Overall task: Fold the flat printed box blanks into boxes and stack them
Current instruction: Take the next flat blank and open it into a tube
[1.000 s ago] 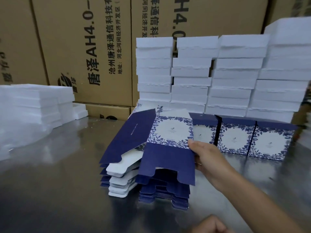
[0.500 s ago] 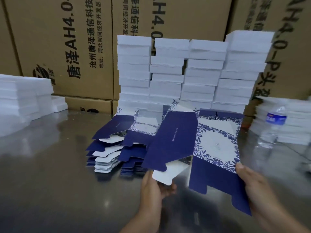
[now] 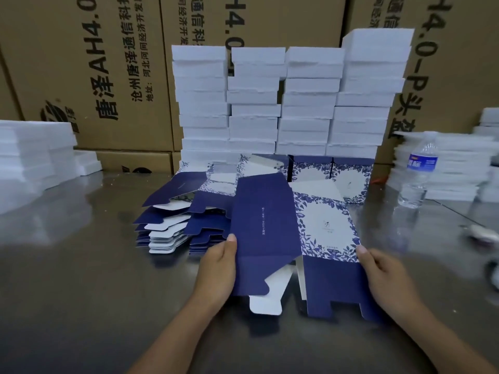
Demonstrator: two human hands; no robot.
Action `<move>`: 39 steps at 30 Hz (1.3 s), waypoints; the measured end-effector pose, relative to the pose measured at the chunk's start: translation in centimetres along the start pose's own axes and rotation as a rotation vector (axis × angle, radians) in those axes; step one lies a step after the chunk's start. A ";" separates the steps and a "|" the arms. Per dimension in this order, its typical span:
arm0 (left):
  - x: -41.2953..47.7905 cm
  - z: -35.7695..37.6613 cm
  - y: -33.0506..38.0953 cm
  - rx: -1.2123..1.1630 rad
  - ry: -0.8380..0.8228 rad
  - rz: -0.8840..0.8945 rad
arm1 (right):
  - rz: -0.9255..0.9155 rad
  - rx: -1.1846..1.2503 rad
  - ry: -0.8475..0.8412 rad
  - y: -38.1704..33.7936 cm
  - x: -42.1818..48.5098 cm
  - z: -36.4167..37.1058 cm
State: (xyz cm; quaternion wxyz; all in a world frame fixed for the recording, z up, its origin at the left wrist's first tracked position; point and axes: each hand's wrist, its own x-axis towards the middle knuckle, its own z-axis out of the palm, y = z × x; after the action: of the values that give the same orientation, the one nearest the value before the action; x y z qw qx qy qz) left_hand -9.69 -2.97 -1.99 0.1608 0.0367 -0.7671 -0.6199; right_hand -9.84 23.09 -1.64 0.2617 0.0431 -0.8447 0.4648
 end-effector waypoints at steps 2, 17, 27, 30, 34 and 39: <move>0.0 -0.1 -0.3 0.050 0.000 0.035 | -0.017 -0.008 0.002 0.1 -0.1 -0.2; -0.3 -0.5 0.5 -0.094 -0.170 -0.054 | 0.099 0.255 0.033 1.2 0.3 -0.6; 0.0 -0.4 0.2 -0.010 -0.100 -0.054 | 0.220 0.386 -0.002 1.2 0.4 -0.2; -0.1 -0.5 0.1 -0.035 -0.170 -0.065 | 0.174 0.272 0.020 1.6 0.6 -0.3; -0.2 -0.6 0.6 -0.158 -0.180 -0.106 | 0.189 0.264 0.013 1.6 0.5 -0.5; -0.3 -0.5 0.7 -0.132 -0.129 -0.123 | 0.164 0.258 -0.050 1.4 0.4 -0.3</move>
State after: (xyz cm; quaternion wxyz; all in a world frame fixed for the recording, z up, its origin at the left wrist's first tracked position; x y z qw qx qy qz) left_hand -9.12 -3.15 -1.27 0.0749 0.0329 -0.7296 -0.6790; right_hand -10.46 24.19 -2.41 0.1941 0.0187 -0.7849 0.5881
